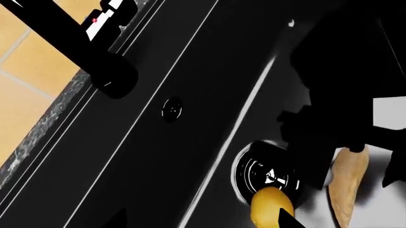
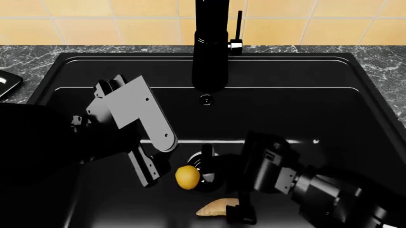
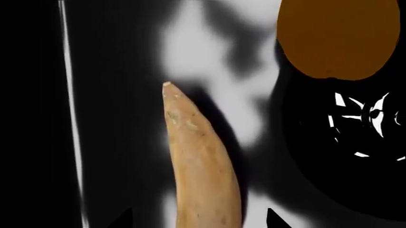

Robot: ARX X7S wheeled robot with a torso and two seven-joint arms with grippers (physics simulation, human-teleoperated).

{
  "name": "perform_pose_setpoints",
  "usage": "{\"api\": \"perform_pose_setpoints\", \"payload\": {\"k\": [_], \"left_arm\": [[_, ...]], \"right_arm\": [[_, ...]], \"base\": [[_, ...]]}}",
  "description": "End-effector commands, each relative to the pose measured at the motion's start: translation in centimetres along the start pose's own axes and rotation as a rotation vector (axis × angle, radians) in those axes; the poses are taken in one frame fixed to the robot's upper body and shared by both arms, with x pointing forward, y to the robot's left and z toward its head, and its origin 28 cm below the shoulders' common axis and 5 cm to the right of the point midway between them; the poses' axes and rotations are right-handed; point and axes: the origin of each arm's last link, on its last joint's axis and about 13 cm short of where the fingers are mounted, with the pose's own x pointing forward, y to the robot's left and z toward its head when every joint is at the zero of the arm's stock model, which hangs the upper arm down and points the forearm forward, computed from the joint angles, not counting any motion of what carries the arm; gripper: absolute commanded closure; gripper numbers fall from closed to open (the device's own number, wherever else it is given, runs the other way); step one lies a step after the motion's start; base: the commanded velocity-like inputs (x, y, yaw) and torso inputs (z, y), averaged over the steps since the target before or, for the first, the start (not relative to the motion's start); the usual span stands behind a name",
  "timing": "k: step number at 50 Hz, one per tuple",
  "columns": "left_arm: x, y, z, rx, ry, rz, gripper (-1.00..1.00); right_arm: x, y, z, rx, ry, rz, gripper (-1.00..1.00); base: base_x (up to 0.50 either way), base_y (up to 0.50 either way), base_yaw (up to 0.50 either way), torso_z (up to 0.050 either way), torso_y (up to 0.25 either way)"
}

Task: Pick up the fruits and vegetables and place them in the sink. Turn on the sink faucet to wash them. Then turn the sink off and put them in the tray.

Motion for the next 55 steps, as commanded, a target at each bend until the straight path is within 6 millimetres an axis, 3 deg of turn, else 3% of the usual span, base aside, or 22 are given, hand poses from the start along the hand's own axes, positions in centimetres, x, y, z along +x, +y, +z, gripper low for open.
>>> {"api": "perform_pose_setpoints", "payload": {"k": [1, 30, 31, 46, 55], "left_arm": [[0.1, 0.0, -0.1, -0.001, 0.000, -0.002, -1.00], [0.2, 0.0, -0.3, -0.003, -0.003, -0.007, -1.00], [0.2, 0.0, -0.3, -0.003, -0.003, -0.007, -1.00], [0.3, -0.1, -0.3, -0.002, -0.001, -0.011, -1.00], [0.8, -0.3, -0.4, 0.008, 0.015, -0.037, -1.00]], "right_arm": [[0.9, -0.2, 0.1, 0.004, 0.026, 0.016, -1.00], [3.0, -0.8, 0.2, 0.013, 0.087, 0.048, -1.00], [3.1, -0.9, 0.1, 0.012, 0.087, 0.048, 1.00], [2.1, -0.4, -0.1, 0.015, 0.087, 0.025, 1.00], [-1.6, 0.7, -1.2, 0.039, 0.050, -0.081, 1.00]], "base": [[0.00, 0.00, 0.00, 0.000, 0.000], [0.00, 0.00, 0.00, 0.000, -0.002], [0.00, 0.00, 0.00, 0.000, 0.000], [0.00, 0.00, 0.00, 0.000, -0.002], [0.00, 0.00, 0.00, 0.000, -0.001]]}}
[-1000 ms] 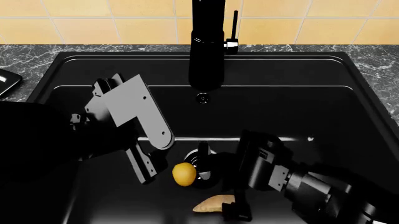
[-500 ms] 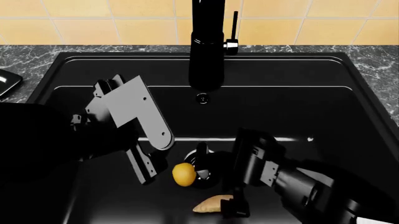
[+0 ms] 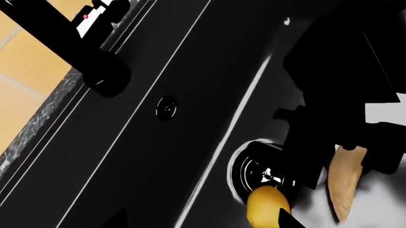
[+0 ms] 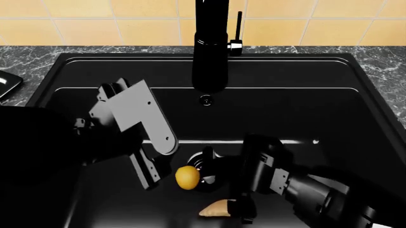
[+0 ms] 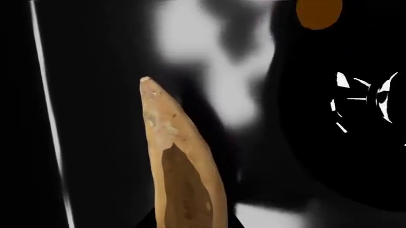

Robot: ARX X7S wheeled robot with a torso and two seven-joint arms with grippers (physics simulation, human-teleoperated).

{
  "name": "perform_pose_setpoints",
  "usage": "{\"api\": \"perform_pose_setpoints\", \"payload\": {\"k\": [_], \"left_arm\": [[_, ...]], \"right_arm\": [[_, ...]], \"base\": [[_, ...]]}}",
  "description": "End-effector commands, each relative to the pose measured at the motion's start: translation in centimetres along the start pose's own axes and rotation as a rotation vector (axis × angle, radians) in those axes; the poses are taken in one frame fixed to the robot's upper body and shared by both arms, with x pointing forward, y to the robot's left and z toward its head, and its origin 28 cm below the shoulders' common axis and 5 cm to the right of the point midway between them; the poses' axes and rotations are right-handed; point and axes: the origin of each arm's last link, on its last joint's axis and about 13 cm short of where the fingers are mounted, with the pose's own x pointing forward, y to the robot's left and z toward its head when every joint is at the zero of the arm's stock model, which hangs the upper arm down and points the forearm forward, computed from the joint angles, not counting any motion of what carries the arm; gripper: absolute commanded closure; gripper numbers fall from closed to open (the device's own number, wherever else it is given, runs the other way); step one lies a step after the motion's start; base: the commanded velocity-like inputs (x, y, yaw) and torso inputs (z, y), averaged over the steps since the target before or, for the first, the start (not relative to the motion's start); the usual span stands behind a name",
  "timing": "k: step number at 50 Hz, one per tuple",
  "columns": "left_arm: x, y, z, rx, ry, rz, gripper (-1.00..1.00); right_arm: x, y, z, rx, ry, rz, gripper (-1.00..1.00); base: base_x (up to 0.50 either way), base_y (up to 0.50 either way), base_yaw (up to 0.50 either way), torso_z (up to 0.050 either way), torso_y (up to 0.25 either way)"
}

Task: Pick up the fruits and vegetables and place them in the sink. Turn on the sink faucet to wash them. Then turn the sink off and put them in the tray.

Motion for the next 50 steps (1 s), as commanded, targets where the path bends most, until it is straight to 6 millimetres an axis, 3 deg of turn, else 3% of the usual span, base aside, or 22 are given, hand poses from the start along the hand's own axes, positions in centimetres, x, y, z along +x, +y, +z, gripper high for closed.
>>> {"api": "perform_pose_setpoints", "payload": {"k": [1, 13, 23, 50], "left_arm": [[0.4, -0.1, 0.0, 0.008, 0.015, -0.023, -1.00], [1.1, -0.1, 0.2, 0.011, 0.038, -0.049, -1.00], [2.4, 0.4, 0.4, -0.003, 0.069, -0.116, -1.00], [5.2, 0.0, 0.4, -0.022, 0.082, -0.256, -1.00]], "right_arm": [[-2.9, 1.2, -1.7, 0.037, -0.021, -0.084, 1.00], [-8.6, 2.6, -3.7, 0.106, -0.052, -0.248, 1.00], [-11.8, 3.7, -5.3, 0.154, -0.034, -0.339, 1.00], [-20.2, 6.6, -7.1, 0.257, -0.111, -0.637, 1.00]], "base": [[0.00, 0.00, 0.00, 0.000, 0.000], [0.00, 0.00, 0.00, 0.000, 0.000], [0.00, 0.00, 0.00, 0.000, 0.000], [0.00, 0.00, 0.00, 0.000, 0.000]]}}
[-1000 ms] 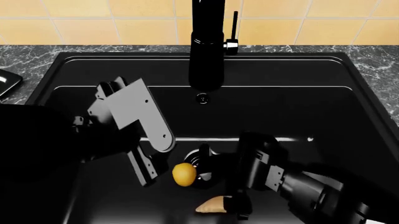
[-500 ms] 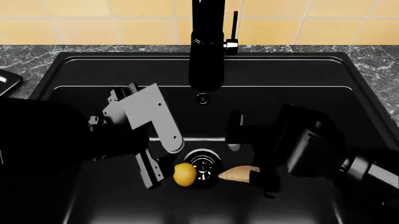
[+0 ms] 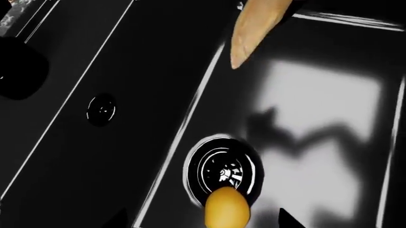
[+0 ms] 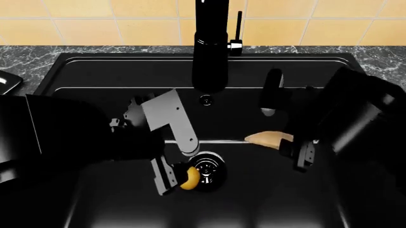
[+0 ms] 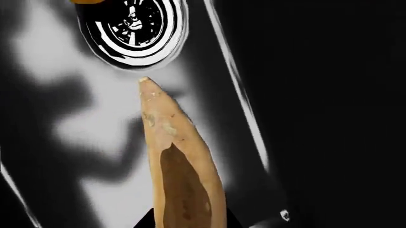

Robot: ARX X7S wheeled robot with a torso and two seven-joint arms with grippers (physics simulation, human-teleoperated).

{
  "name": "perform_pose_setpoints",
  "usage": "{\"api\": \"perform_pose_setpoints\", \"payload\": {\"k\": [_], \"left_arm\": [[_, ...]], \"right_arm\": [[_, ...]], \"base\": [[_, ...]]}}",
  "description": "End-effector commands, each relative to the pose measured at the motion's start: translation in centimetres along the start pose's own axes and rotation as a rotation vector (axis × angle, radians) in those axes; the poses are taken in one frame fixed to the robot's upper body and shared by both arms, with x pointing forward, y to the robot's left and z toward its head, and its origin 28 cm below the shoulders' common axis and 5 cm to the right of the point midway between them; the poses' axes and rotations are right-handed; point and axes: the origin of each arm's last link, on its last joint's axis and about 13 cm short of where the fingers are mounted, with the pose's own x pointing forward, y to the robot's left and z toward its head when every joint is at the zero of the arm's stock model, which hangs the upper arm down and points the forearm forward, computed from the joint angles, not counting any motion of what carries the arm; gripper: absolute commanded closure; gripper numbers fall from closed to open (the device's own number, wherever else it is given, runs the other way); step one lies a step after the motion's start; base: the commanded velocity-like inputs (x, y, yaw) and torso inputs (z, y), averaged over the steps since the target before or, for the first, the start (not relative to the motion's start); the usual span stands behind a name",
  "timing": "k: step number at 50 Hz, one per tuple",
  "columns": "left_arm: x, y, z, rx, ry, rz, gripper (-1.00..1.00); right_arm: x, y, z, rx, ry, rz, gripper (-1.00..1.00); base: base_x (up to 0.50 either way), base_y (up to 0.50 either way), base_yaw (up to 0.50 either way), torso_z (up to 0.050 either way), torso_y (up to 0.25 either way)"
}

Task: Pick up the fruits and vegetables and place them in the sink. Turn on the sink faucet to wash them. Then turn the sink off and put them in the tray.

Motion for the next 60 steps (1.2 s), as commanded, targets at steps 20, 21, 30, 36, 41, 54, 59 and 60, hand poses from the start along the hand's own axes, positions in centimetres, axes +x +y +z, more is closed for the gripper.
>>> {"api": "perform_pose_setpoints", "payload": {"k": [20, 21, 30, 36, 41, 54, 59, 60], "left_arm": [[3.5, 0.1, -0.6, -0.008, 0.127, -0.120, -1.00], [3.6, 0.2, -0.6, -0.008, 0.128, -0.123, -1.00], [5.1, 0.6, -1.1, -0.029, 0.150, -0.149, -1.00], [6.1, 0.7, -1.4, -0.036, 0.174, -0.167, -1.00], [6.6, 0.7, -1.7, -0.045, 0.197, -0.177, -1.00], [8.2, 0.7, -2.2, -0.043, 0.203, -0.201, -1.00], [8.9, 0.7, -2.4, -0.049, 0.213, -0.215, -1.00], [9.1, 0.7, -2.5, -0.051, 0.219, -0.215, -1.00]], "right_arm": [[-8.6, -1.2, 0.3, 0.057, -0.152, -0.283, 1.00], [-8.7, -1.2, 0.3, 0.058, -0.155, -0.288, 1.00], [-9.7, -1.2, 0.3, 0.066, -0.174, -0.317, 1.00], [-10.2, -1.2, 0.3, 0.069, -0.185, -0.334, 1.00], [-10.4, -1.2, 0.3, 0.071, -0.190, -0.341, 1.00], [-10.8, -1.2, 0.1, 0.079, -0.201, -0.359, 1.00], [-10.9, -1.2, 0.2, 0.079, -0.204, -0.362, 1.00], [-11.0, -1.2, 0.2, 0.078, -0.205, -0.362, 1.00]], "base": [[0.00, 0.00, 0.00, 0.000, 0.000], [0.00, 0.00, 0.00, 0.000, 0.000], [0.00, 0.00, 0.00, 0.000, 0.000], [0.00, 0.00, 0.00, 0.000, 0.000], [0.00, 0.00, 0.00, 0.000, 0.000], [0.00, 0.00, 0.00, 0.000, 0.000], [0.00, 0.00, 0.00, 0.000, 0.000], [0.00, 0.00, 0.00, 0.000, 0.000]]}}
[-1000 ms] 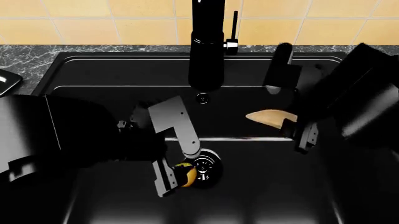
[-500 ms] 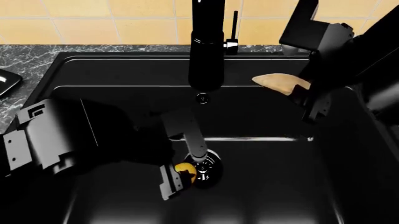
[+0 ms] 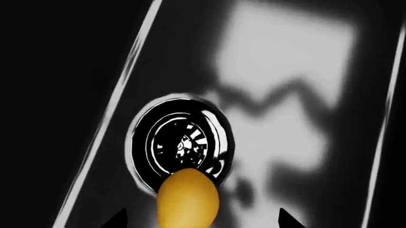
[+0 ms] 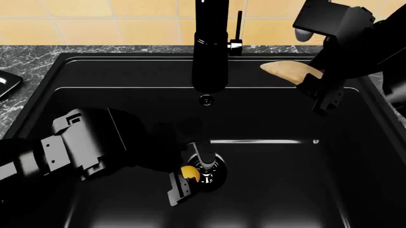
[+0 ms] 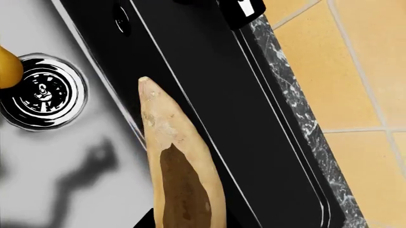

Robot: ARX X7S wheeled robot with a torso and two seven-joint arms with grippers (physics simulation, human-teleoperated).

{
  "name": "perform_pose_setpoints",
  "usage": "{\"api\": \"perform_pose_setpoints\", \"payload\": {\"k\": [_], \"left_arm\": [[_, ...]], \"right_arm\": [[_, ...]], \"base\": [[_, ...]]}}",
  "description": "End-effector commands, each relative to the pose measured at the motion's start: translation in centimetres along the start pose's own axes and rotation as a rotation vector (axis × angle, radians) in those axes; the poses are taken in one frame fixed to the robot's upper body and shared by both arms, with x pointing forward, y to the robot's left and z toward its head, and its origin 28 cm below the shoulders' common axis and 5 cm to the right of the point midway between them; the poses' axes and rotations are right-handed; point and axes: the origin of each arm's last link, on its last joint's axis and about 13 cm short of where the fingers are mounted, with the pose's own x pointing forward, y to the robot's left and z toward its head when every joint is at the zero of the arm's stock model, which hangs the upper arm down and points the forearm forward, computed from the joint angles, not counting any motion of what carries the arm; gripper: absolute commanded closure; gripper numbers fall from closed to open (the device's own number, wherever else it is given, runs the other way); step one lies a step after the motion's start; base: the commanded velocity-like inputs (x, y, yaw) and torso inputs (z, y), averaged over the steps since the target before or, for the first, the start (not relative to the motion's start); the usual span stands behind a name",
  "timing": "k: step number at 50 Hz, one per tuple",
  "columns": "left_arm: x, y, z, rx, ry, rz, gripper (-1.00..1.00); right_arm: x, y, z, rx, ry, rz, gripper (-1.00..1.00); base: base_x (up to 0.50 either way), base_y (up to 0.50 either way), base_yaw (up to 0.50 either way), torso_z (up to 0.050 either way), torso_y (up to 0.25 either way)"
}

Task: Pick up the fruits and vegetables and place them in the sink. Turn on the sink faucet to wash them. Then turn the sink off and put them in the tray.

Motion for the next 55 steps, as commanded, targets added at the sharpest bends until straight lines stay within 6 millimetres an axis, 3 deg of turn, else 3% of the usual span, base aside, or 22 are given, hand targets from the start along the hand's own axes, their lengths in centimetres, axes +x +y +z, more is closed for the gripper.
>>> {"api": "perform_pose_setpoints", "payload": {"k": [1, 55], "left_arm": [[1.6, 0.4, -0.3, -0.008, 0.025, -0.023, -1.00], [7.8, 2.2, -1.7, -0.103, 0.239, -0.079, -1.00]], "right_arm": [[-0.6, -0.2, 0.2, -0.005, -0.015, -0.028, 1.00], [-0.6, -0.3, 0.3, -0.009, -0.020, -0.026, 1.00]], "base": [[0.00, 0.00, 0.00, 0.000, 0.000], [0.00, 0.00, 0.00, 0.000, 0.000]]}}
